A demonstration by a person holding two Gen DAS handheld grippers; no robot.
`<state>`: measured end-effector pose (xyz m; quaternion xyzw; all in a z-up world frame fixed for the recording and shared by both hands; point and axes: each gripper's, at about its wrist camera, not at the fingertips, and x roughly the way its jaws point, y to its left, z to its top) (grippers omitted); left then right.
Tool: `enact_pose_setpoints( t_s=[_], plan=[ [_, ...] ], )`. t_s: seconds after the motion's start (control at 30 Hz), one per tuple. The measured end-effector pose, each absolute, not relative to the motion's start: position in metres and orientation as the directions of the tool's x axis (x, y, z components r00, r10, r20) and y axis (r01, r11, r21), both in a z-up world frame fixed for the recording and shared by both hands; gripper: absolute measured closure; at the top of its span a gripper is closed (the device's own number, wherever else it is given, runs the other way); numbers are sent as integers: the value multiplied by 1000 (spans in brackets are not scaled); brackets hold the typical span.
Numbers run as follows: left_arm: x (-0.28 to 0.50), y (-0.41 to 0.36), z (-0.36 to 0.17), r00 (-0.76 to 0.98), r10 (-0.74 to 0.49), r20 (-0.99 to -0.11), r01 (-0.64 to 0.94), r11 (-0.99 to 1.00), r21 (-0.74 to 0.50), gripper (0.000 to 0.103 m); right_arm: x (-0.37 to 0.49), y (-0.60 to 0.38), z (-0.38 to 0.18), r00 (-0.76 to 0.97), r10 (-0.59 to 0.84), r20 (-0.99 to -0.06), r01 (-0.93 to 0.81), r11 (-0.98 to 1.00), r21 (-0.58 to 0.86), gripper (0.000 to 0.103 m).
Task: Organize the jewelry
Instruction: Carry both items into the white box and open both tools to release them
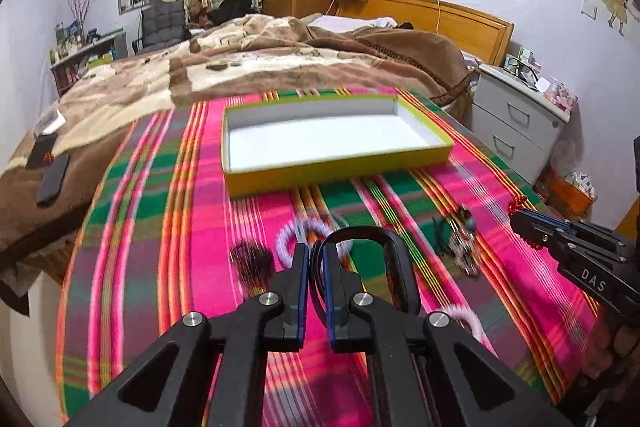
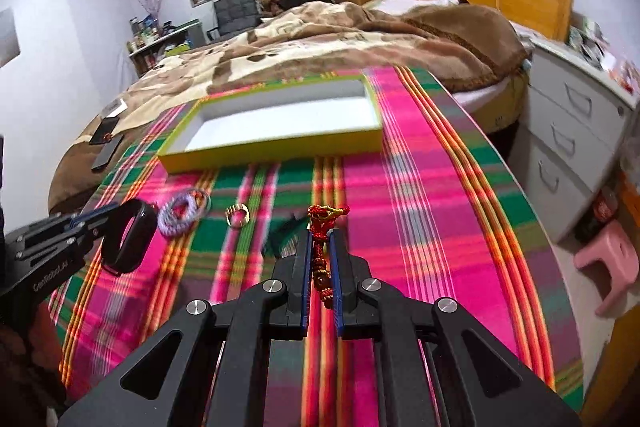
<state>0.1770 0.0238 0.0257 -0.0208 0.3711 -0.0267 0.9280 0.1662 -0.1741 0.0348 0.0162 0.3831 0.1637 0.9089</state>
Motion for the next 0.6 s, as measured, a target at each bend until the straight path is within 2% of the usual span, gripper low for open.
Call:
enact_pose_setpoints(
  t_s=[0.33,0.6],
  plan=[
    [252,40,39,739,-39,-673,33,999,-22,97,237,-140,54,666,349,-659,-375,921,109,94],
    [326,65,29,725,-20,-689,-18,999,-47,96,316,-120,37,613,368,-699,-402,907,125,94]
  ],
)
